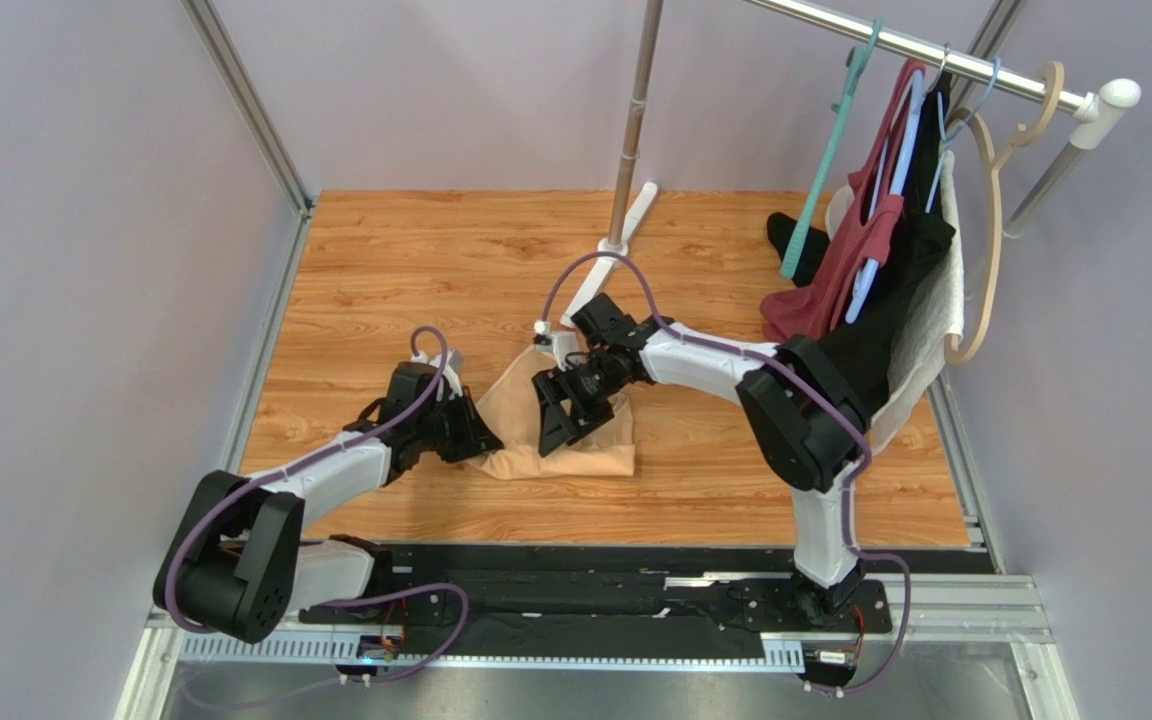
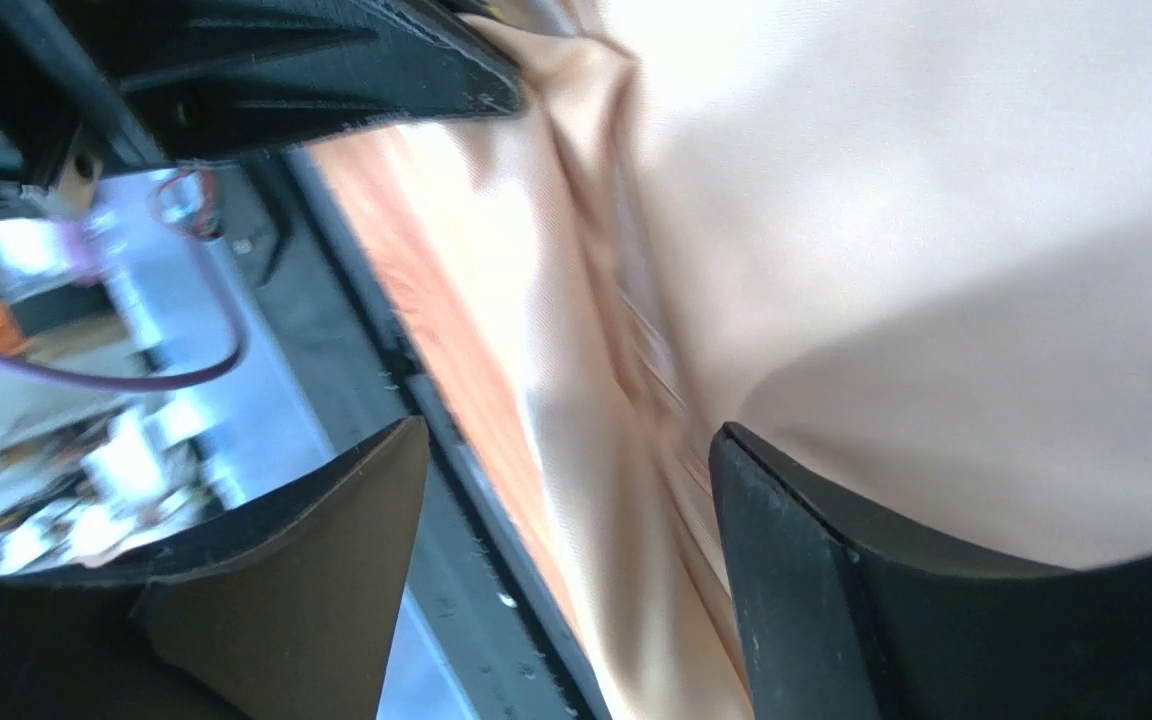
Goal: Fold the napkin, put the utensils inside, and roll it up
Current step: Roll the napkin with the utensil
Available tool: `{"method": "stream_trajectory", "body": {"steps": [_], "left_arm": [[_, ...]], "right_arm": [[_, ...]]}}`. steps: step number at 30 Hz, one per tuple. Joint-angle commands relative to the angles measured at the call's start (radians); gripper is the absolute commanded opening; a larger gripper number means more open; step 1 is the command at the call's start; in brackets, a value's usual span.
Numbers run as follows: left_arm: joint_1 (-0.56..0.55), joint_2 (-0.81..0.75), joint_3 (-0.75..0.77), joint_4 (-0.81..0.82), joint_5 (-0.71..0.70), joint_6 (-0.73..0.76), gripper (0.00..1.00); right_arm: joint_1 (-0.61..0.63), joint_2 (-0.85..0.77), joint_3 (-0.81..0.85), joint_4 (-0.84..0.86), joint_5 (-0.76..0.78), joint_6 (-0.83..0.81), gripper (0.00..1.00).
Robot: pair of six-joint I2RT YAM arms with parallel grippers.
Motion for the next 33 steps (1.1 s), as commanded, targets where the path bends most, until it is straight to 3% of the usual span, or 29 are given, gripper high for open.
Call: {"method": "stream_trajectory", "body": {"steps": [1, 8, 14, 23, 33], "left_arm": [[0.003, 0.006, 0.02, -0.036, -0.016, 0.03, 0.0], [0.002, 0.012, 0.032, -0.046, -0.017, 0.034, 0.0], [0.002, 0.012, 0.035, -0.054, -0.019, 0.038, 0.0], [0.003, 0.021, 0.041, -0.051, -0.02, 0.037, 0.0], [0.002, 0.035, 0.048, -0.046, -0.02, 0.037, 0.0]], "right_arm": [[-0.015, -0.215, -0.12, 0.149, 0.22, -0.056, 0.74], [0.001, -0.461, -0.349, 0.29, 0.34, -0.171, 0.75], [0.115, -0.592, -0.468, 0.359, 0.475, -0.277, 0.75], [0.271, -0.523, -0.469, 0.37, 0.65, -0.361, 0.73], [0.279, -0.452, -0.501, 0.456, 0.705, -0.386, 0.66]]}}
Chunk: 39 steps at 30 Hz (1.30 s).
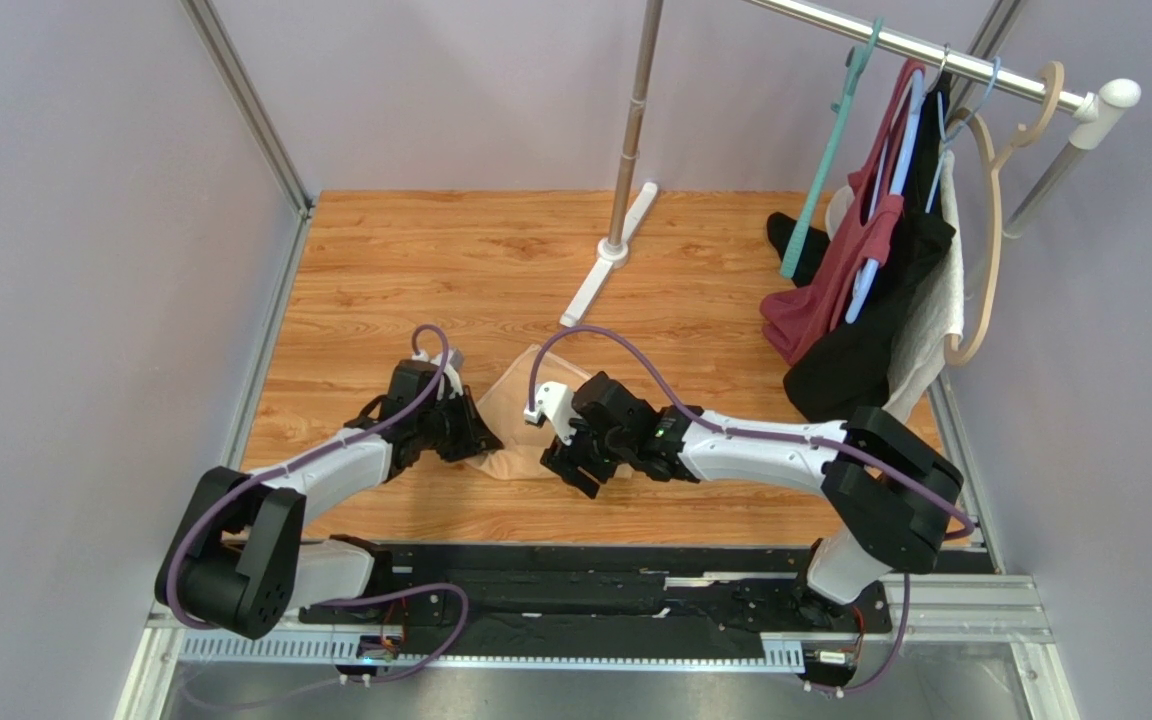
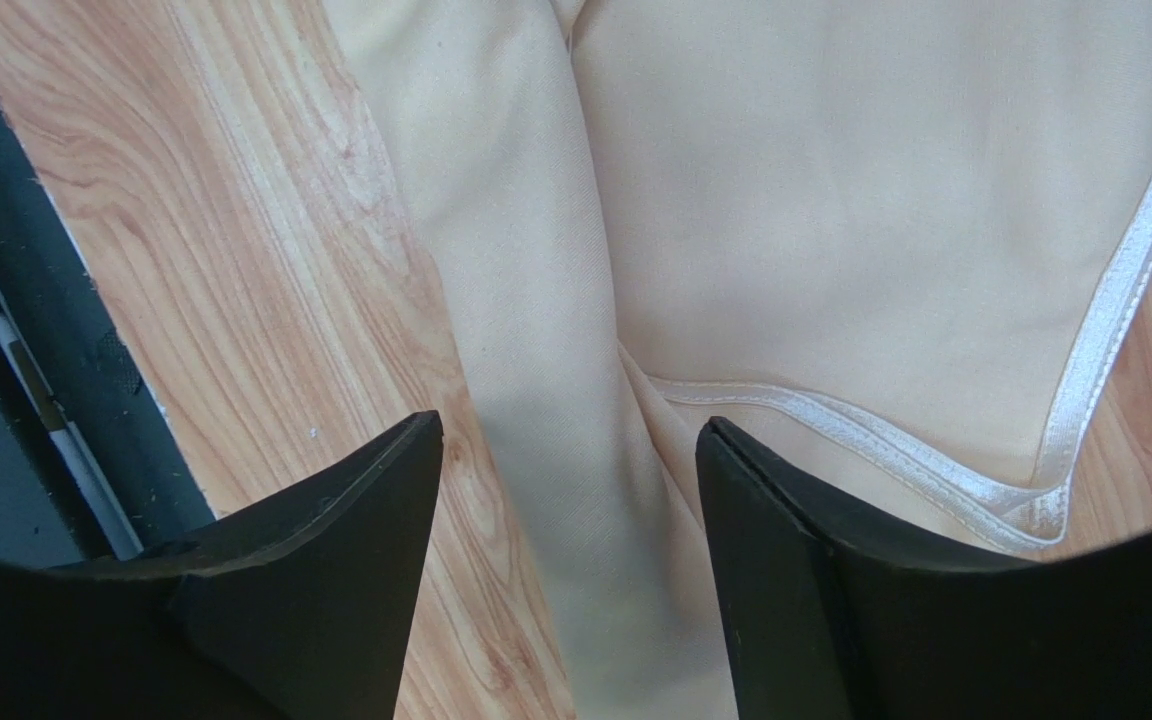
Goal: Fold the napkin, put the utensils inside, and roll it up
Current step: Roll the napkin with the utensil
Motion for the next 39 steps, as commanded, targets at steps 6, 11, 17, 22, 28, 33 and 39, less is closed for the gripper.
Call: {"method": "stream_trajectory", "body": {"steps": [6, 11, 17, 22, 28, 33, 39], "left_arm": [[0.003, 0.037, 0.037, -0.016, -0.014, 0.031, 0.0], [0.002, 0.043, 0.04, -0.01, -0.014, 0.032, 0.0], [0.003, 0.026, 0.048, 0.013, -0.002, 0.036, 0.0], [0.003, -0.021, 0.103, -0.025, -0.055, 0.039, 0.35], [0.015, -0.11, 0.155, -0.144, -0.155, 0.077, 0.6], [0.037, -0.191, 0.143, -0.235, -0.274, 0.062, 0.68], [0.038, -0.23, 0.059, -0.116, -0.166, -0.003, 0.7]], "right_arm": [[-0.001, 0.051, -0.001, 0.081, 0.012, -0.033, 0.56], [-0.002, 0.099, 0.026, 0.047, -0.008, -0.013, 0.41], [-0.024, 0.161, 0.097, -0.083, -0.092, 0.034, 0.22], [-0.04, 0.237, 0.193, -0.227, -0.138, 0.105, 0.2], [-0.077, 0.273, 0.23, -0.306, -0.226, 0.2, 0.19], [-0.103, 0.319, 0.246, -0.309, -0.321, 0.229, 0.18], [-0.142, 0.358, 0.229, -0.252, -0.431, 0.255, 0.18]]}}
